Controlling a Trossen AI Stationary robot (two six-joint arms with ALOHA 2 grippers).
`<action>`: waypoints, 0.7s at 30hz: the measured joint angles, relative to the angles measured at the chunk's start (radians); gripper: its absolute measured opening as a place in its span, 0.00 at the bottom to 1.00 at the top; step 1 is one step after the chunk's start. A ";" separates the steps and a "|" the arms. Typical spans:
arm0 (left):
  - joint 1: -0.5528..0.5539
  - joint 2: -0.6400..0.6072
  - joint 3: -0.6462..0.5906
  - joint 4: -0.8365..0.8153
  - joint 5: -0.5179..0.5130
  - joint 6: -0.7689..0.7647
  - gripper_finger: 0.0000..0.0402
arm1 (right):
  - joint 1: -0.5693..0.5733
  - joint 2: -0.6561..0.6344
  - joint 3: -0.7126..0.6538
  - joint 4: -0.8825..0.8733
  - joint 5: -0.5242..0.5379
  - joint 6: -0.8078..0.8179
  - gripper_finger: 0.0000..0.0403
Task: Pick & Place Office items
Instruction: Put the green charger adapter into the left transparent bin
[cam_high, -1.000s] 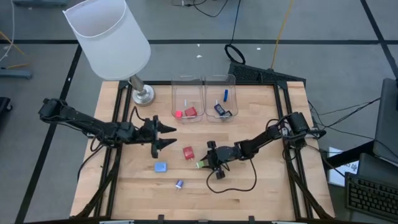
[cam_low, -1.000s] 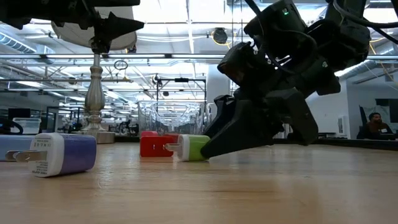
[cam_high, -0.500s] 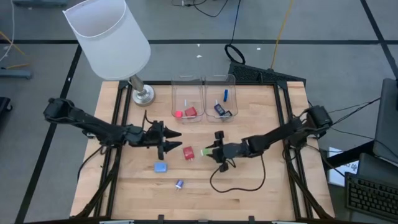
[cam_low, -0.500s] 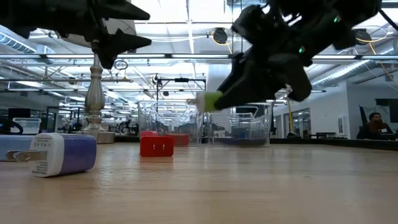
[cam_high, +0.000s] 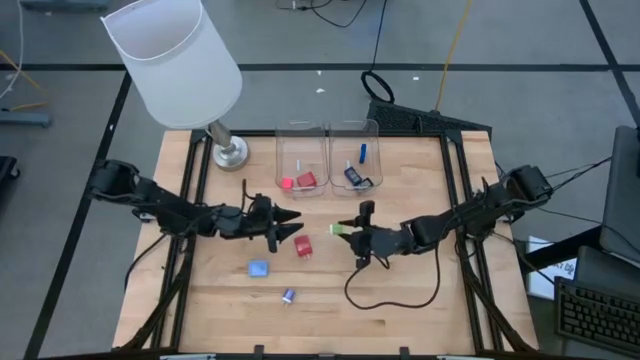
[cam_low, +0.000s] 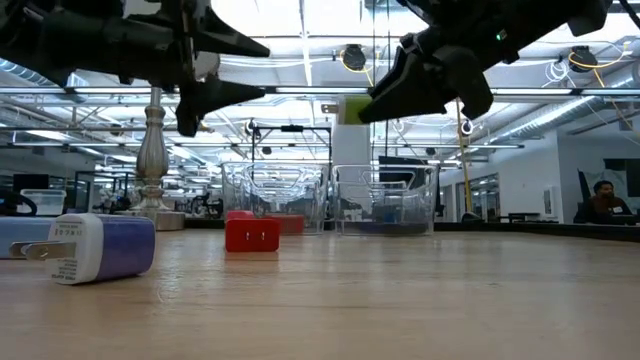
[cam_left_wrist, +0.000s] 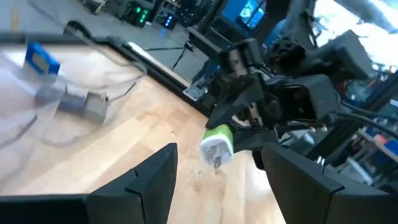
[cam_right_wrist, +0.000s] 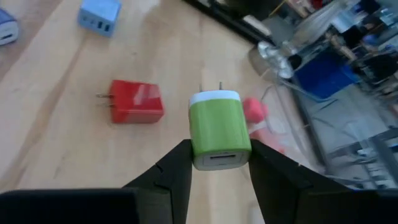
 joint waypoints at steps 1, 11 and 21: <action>0.003 0.008 0.000 0.003 0.000 -0.024 0.60 | 0.001 0.000 0.000 0.007 0.016 -0.013 0.32; 0.013 0.147 0.139 -0.005 0.035 -0.034 0.60 | 0.010 0.001 0.000 0.124 0.058 -0.079 0.32; 0.034 0.261 0.272 -0.049 0.040 -0.034 0.60 | 0.047 0.001 0.000 0.158 0.130 -0.146 0.32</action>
